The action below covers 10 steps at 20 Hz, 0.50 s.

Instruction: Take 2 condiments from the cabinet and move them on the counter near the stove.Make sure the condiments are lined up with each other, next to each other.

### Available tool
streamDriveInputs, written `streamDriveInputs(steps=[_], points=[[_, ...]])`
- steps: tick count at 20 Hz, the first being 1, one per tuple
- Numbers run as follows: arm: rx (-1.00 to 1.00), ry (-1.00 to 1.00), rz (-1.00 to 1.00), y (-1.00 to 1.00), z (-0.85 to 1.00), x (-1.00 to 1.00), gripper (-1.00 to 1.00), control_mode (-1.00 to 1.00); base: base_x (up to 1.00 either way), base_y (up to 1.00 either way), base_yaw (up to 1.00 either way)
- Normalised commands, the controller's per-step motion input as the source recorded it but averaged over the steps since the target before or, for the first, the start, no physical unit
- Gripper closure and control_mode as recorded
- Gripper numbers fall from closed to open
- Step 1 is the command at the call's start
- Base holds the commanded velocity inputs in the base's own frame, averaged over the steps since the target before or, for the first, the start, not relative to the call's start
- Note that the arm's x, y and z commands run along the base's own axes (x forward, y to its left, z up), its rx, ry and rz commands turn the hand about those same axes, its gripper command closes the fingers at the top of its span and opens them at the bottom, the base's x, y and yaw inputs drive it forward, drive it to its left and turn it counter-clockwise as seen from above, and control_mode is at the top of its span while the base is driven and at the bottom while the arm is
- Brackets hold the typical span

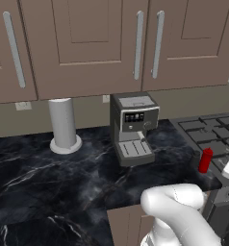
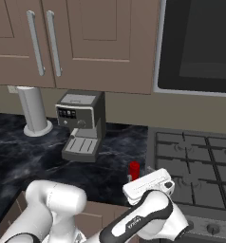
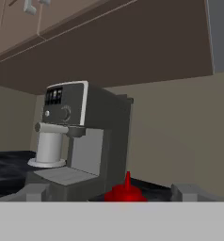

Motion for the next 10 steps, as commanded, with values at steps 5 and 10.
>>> streamDriveInputs(steps=[5, 10], points=[[0.0, 0.14, 0.0, 0.0, 0.7, -0.3, -1.0, -1.0, 0.0, 0.0, 0.0], [0.0, 0.34, 0.0, 0.1, 0.65, -0.18, -1.0, -1.0, 0.0, 0.0, 0.0]])
